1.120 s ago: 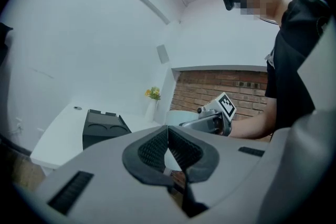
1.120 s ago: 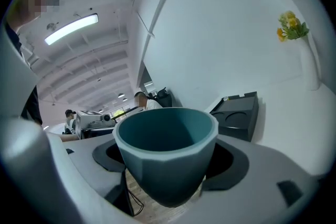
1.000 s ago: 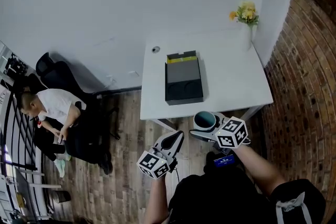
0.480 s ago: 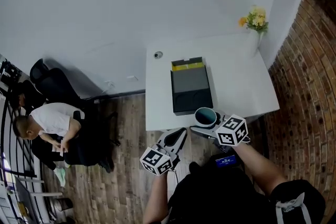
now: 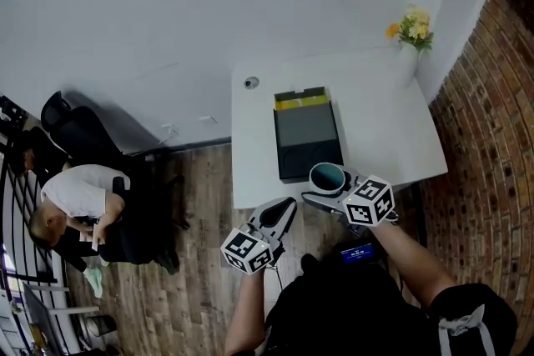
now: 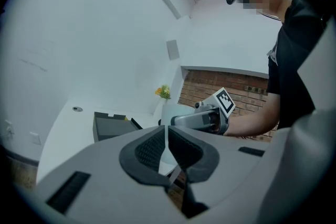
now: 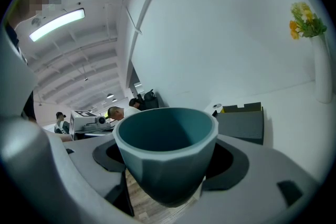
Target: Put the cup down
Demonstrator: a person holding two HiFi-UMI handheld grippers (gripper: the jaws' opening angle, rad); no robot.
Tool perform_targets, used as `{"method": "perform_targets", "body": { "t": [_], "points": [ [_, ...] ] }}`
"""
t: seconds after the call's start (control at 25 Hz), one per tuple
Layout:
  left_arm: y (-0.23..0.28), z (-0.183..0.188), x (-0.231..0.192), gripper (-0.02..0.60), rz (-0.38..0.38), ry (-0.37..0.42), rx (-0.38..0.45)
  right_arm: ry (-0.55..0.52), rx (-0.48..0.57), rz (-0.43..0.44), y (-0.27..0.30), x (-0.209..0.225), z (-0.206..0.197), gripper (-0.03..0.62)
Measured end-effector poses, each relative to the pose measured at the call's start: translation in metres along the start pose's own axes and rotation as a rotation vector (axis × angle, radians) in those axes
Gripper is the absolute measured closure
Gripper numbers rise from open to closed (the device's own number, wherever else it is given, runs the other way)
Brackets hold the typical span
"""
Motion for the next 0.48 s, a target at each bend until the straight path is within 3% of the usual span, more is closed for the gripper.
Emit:
{"method": "perform_targets", "body": {
  "t": [0.48],
  "points": [
    [-0.002, 0.007, -0.003, 0.572, 0.02, 0.01, 0.01, -0.024, 0.004, 0.004, 0.018, 0.018, 0.017, 0.194]
  ]
}}
Point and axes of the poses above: the fingertips, and each gripper's own axes: y forward along the fingers, x to its right, z out of its top, the point moved 10 cm from there along -y, backward along the fingers, and after that the axes turned 1 degree about x, right-handed, at the moved point
